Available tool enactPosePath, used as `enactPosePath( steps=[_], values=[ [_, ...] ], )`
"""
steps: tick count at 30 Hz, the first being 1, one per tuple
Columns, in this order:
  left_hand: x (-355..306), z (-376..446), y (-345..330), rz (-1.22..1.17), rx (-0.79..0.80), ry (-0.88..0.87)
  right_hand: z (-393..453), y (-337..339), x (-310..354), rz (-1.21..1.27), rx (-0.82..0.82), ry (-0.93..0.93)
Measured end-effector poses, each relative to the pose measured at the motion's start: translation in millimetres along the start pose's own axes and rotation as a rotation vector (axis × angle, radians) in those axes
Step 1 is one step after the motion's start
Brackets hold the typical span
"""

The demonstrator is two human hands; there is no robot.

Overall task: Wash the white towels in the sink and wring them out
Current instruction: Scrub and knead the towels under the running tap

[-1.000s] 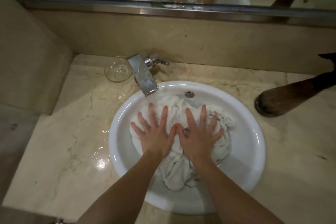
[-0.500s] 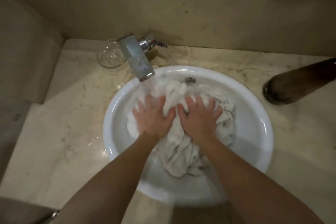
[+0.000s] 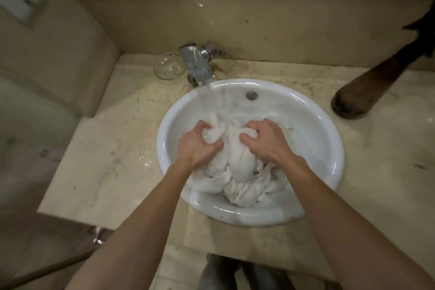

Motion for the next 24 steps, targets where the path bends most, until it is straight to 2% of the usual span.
enactPosePath(
  steps=[3, 5, 7, 10, 13, 15, 17, 19, 22, 24],
  values=[
    [-15, -20, 9, 0.045, 0.012, -0.078, -25, 8, 18, 0.096, -0.019, 0.106],
    [-19, -26, 12, 0.086, 0.041, -0.106, -35, 12, 11, 0.170, -0.037, 0.076],
    [-22, -22, 8, 0.180, 0.113, -0.079, -35, 14, -4, 0.109, -0.042, -0.019],
    [-16, 0, -13, 0.431, 0.251, 0.018, -22, 19, -29, -0.167, -0.061, -0.193],
    [-15, 19, -26, 0.652, 0.209, 0.000, -8, 20, -55, -0.136, -0.064, -0.397],
    [-25, 31, -32, 0.671, 0.129, -0.117, 2, 6, -68, -0.089, -0.046, -0.435],
    [-35, 41, -45, 0.654, 0.150, -0.215, 9, -10, -77, -0.065, -0.056, -0.447],
    [-37, 49, -62, 0.646, 0.202, -0.238, 13, -20, -81, -0.093, -0.116, -0.461],
    [-38, 55, -79, 0.678, 0.179, -0.245, 21, -23, -78, -0.215, -0.219, -0.434],
    [-38, 60, -86, 0.647, 0.162, -0.246, 31, -27, -80, -0.265, -0.211, -0.439]
  ],
)
Point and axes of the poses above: each hand's wrist, its own z-axis towards the middle knuckle, its own y-axis out of the back of the hand, x = y × z, the point moved 10 cm from there along z, towards the middle knuckle, and after that the axes turned 9 degrees about -z, right-handed, at the moved point
